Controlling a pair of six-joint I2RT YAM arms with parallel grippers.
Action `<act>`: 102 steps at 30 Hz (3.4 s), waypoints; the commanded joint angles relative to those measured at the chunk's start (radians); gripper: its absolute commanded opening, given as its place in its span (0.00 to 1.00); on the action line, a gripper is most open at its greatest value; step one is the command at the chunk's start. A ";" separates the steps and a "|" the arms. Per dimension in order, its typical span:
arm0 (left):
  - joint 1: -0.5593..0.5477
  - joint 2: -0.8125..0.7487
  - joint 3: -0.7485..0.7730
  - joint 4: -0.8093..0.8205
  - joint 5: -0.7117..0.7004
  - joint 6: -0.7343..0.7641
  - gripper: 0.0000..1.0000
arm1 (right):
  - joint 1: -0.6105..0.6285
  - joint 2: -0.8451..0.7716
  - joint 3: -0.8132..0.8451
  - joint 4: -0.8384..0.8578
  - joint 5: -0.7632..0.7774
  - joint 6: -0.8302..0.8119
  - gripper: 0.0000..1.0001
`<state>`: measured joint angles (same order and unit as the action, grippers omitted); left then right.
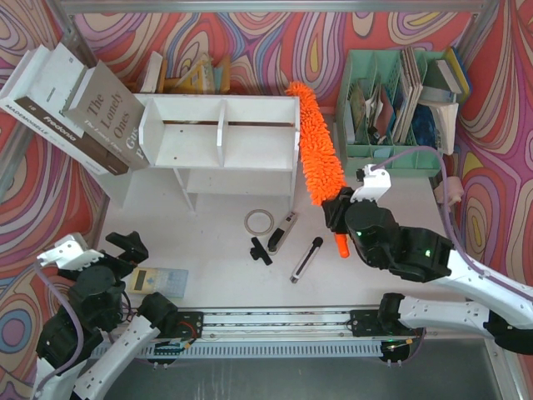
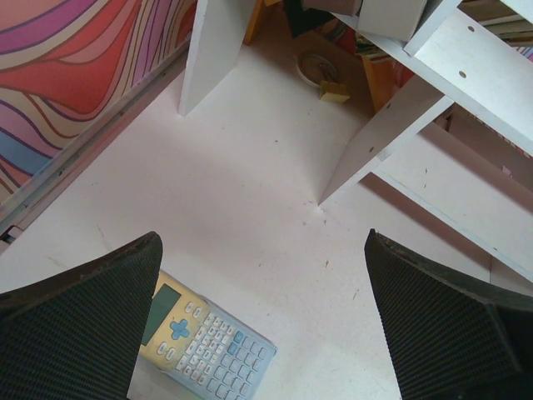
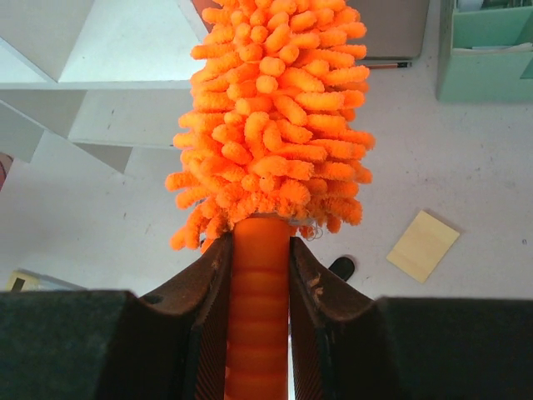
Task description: Dust the bookshelf with a duster
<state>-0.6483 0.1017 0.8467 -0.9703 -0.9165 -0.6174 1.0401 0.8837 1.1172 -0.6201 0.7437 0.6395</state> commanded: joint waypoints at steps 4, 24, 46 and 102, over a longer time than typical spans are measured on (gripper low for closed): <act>-0.004 0.006 -0.005 -0.004 -0.011 -0.002 0.98 | 0.015 -0.037 0.057 0.084 -0.072 -0.045 0.00; -0.004 0.029 -0.003 -0.007 -0.011 -0.002 0.98 | 0.015 -0.042 0.057 0.089 -0.021 -0.053 0.00; -0.004 0.049 -0.003 -0.007 -0.011 0.001 0.98 | 0.015 -0.052 -0.209 0.025 -0.045 0.208 0.00; -0.004 0.057 0.000 -0.013 -0.012 -0.004 0.98 | 0.015 -0.081 -0.454 0.108 -0.080 0.280 0.00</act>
<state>-0.6483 0.1551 0.8467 -0.9707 -0.9169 -0.6174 1.0481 0.8181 0.6418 -0.5587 0.6304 0.9100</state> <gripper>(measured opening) 0.983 0.323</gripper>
